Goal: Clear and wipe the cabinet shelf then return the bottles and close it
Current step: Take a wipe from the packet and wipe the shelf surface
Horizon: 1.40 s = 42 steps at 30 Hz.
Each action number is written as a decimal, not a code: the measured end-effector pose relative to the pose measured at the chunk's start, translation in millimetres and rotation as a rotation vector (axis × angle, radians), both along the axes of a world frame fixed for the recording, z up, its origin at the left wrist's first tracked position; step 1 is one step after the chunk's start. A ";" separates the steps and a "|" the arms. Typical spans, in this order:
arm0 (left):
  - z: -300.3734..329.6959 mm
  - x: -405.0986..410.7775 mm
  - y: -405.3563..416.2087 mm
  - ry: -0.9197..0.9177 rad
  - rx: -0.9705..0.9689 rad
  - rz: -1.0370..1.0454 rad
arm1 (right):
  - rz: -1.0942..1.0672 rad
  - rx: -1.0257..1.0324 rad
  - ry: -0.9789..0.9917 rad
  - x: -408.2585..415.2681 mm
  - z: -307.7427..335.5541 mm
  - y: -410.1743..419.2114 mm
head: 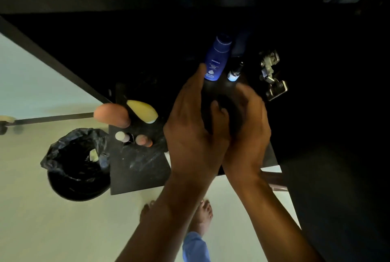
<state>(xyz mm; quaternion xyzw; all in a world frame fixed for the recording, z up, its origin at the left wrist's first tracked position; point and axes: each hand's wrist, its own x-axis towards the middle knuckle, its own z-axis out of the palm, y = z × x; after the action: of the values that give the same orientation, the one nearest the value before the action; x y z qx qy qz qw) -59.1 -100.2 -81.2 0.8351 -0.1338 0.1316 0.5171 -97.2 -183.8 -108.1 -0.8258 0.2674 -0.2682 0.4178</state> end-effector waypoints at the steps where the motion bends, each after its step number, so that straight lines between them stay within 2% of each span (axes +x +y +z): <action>1: 6.5 -5.2 8.7 -0.044 0.002 -0.007 | 0.035 0.009 -0.007 -5.2 0.8 6.2; 4: 20.7 -18.7 38.4 -0.199 0.042 0.035 | 0.183 0.056 0.044 -7.2 2.6 24.0; 6: 24.6 -22.1 62.2 -0.268 0.120 0.150 | 0.280 0.153 0.084 1.2 4.5 35.1; 8: 23.8 -16.9 87.3 -0.281 0.203 0.289 | 0.388 0.149 0.097 13.6 5.3 43.1; 11: 17.4 4.7 120.0 -0.190 0.277 0.374 | 0.523 0.099 0.114 35.6 6.2 50.0; 17: 3.3 31.0 140.3 0.125 0.339 0.269 | 0.652 0.002 0.204 69.5 2.0 62.1; 21: 2.9 34.9 138.5 0.192 0.345 0.243 | 0.654 -0.004 0.238 72.9 -8.3 64.7; 29: 17.6 41.0 133.9 0.165 0.362 0.154 | 0.538 -0.001 0.138 57.2 -12.2 54.1; 35: 35.0 44.4 81.4 0.137 0.298 0.027 | 0.204 -0.008 0.041 39.2 -2.7 7.8; 42: 7.2 52.8 6.3 0.041 0.329 -0.119 | -0.090 -0.088 0.079 30.4 -4.6 -44.2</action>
<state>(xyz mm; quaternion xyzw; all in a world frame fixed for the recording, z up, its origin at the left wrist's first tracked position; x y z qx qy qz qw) -6.3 -93.9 -74.0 0.9016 -0.1921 0.0602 0.3829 -66.8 -228.0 -112.8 -0.8404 0.3087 -0.2655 0.3576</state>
